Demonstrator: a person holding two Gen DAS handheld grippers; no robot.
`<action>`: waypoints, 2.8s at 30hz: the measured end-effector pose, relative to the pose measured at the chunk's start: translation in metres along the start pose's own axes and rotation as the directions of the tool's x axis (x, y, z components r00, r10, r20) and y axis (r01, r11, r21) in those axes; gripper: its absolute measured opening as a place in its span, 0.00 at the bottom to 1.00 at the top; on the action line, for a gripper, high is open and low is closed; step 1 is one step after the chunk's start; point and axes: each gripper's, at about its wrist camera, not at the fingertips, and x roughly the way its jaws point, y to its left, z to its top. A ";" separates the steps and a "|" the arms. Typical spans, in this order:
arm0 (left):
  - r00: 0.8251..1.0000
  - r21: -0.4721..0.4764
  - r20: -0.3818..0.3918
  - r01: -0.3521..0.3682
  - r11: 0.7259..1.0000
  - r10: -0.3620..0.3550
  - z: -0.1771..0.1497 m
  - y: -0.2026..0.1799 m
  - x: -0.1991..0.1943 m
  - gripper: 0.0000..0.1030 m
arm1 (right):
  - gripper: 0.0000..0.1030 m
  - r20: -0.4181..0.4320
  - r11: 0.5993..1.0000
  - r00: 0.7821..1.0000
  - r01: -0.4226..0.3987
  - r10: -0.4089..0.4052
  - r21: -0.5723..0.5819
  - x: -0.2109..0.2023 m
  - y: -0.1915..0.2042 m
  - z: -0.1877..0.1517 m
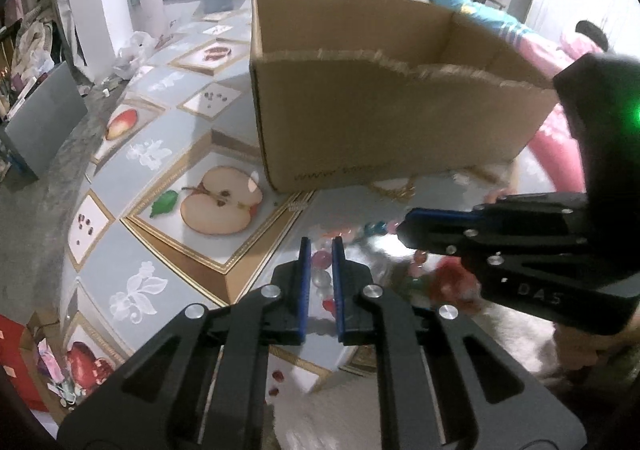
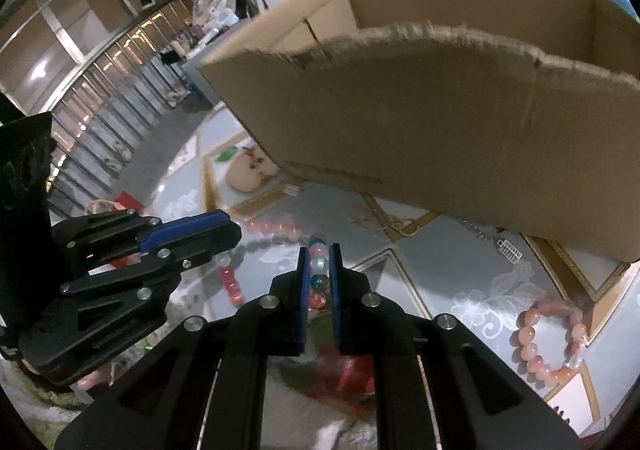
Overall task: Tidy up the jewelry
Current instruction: 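Carry the bead bracelet into the box with the right gripper and release it, then withdraw both grippers from the box, leaving watch and bracelet inside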
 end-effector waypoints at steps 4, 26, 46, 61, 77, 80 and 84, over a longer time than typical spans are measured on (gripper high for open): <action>0.998 0.021 0.064 0.023 1.000 -0.024 0.011 -0.005 -0.035 0.09 | 0.09 0.026 0.998 0.998 -0.063 0.063 -0.001 -0.027 0.007 0.006; 0.982 0.109 0.120 0.132 0.985 -0.145 0.180 0.000 -0.005 0.09 | 0.09 -0.022 0.986 0.988 -0.152 0.154 0.073 -0.041 -0.052 0.174; 0.999 -0.005 -0.025 0.026 1.000 -0.027 0.178 0.038 0.058 0.14 | 0.10 -0.162 0.975 0.977 -0.103 0.136 0.197 0.024 -0.091 0.197; 0.994 -0.242 0.070 0.093 0.966 -0.078 0.122 0.072 0.008 0.63 | 0.49 0.263 0.937 0.943 0.109 -0.203 0.331 -0.157 -0.132 0.083; 0.985 -0.348 -0.013 0.155 0.924 -0.170 0.112 0.056 0.043 0.65 | 0.53 0.047 0.906 0.989 0.106 -0.137 0.409 -0.106 -0.174 0.063; 0.986 -0.372 -0.021 0.144 0.917 -0.163 0.115 0.058 0.043 0.65 | 0.53 0.040 0.909 0.991 0.102 -0.129 0.403 -0.108 -0.172 0.068; 0.988 -0.360 -0.003 0.145 0.922 -0.156 0.122 0.056 0.038 0.66 | 0.53 0.039 0.912 0.991 0.100 -0.125 0.398 -0.112 -0.173 0.079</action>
